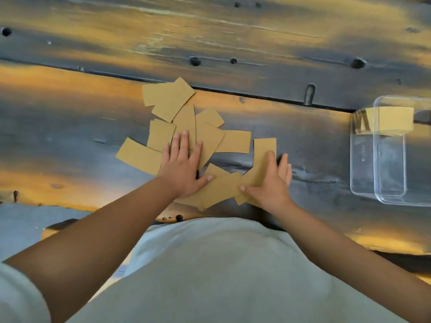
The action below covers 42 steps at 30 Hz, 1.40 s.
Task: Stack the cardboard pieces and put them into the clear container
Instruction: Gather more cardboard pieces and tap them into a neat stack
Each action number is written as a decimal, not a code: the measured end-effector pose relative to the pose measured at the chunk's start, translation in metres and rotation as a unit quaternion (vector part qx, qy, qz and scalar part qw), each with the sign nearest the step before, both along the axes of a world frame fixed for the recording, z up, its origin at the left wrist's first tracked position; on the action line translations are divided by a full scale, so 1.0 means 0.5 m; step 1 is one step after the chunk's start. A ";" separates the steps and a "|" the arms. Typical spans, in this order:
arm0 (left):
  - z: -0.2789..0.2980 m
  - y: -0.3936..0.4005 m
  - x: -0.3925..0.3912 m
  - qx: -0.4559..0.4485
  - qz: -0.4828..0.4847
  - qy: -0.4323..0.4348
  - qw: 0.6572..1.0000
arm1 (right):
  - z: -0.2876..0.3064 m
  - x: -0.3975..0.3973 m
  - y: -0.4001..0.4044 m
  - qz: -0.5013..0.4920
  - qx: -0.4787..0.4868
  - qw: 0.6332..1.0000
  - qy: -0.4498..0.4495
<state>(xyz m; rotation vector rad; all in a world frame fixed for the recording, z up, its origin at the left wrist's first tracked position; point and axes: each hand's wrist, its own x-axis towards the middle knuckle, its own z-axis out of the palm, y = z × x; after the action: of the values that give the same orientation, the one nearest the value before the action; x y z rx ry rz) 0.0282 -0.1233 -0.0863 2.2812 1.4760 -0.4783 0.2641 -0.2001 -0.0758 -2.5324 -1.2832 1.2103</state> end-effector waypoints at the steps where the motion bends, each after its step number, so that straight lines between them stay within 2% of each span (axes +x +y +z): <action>1: -0.001 0.011 0.003 0.007 0.004 -0.004 1.000 | -0.003 0.004 -0.013 -0.004 0.000 1.000 -0.014; 3: -0.007 0.029 0.013 0.026 -0.008 -0.018 0.999 | -0.010 0.006 -0.037 0.018 -0.009 0.998 -0.059; 6: -0.016 0.042 0.036 0.036 -0.072 -0.028 0.996 | -0.021 0.010 -0.049 0.129 -0.009 0.981 -0.145; 8: -0.019 0.033 0.053 0.034 -0.125 -0.037 0.991 | -0.026 0.015 -0.035 0.163 0.002 0.974 -0.160; 11: -0.016 -0.013 0.058 0.043 -0.185 -0.066 0.980 | -0.030 0.018 0.008 0.142 0.023 0.981 -0.129; 16: -0.021 -0.107 0.031 0.040 -0.150 -0.051 0.987 | -0.029 0.028 0.081 0.141 0.066 0.985 -0.070; 20: -0.029 -0.121 0.053 0.037 -0.136 -0.060 0.988 | -0.023 0.035 0.098 0.215 0.097 0.972 0.010; 23: -0.039 -0.091 0.077 0.058 -0.170 -0.083 0.980 | -0.018 0.025 0.103 0.262 0.096 0.955 0.095; 27: -0.055 -0.045 0.091 0.085 -0.230 -0.101 0.964 | -0.013 0.026 0.126 0.284 0.085 0.943 0.148; 28: -0.057 -0.042 0.092 0.092 -0.240 -0.102 0.961 | -0.011 0.030 0.134 0.296 0.079 0.942 0.135; 32: -0.047 -0.048 0.090 0.132 -0.254 -0.102 0.953 | -0.014 0.043 0.161 0.399 0.038 0.916 -0.020; 34: -0.037 -0.061 0.088 0.151 -0.235 -0.098 0.955 | -0.018 0.039 0.163 0.418 0.033 0.907 -0.033; 38: -0.024 -0.129 0.063 0.161 -0.133 -0.128 0.970 | -0.025 0.015 0.166 0.415 0.040 0.909 -0.033; 42: -0.042 -0.200 0.058 0.112 -0.143 -0.094 0.979 | -0.035 0.000 0.161 0.428 0.055 0.900 -0.063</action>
<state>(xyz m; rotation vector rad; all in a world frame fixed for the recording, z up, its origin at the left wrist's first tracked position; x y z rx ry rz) 0.0573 -0.2234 -0.1074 2.6511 1.1662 -0.1718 0.2643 -0.1193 -0.0935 -1.9928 -2.5550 0.9915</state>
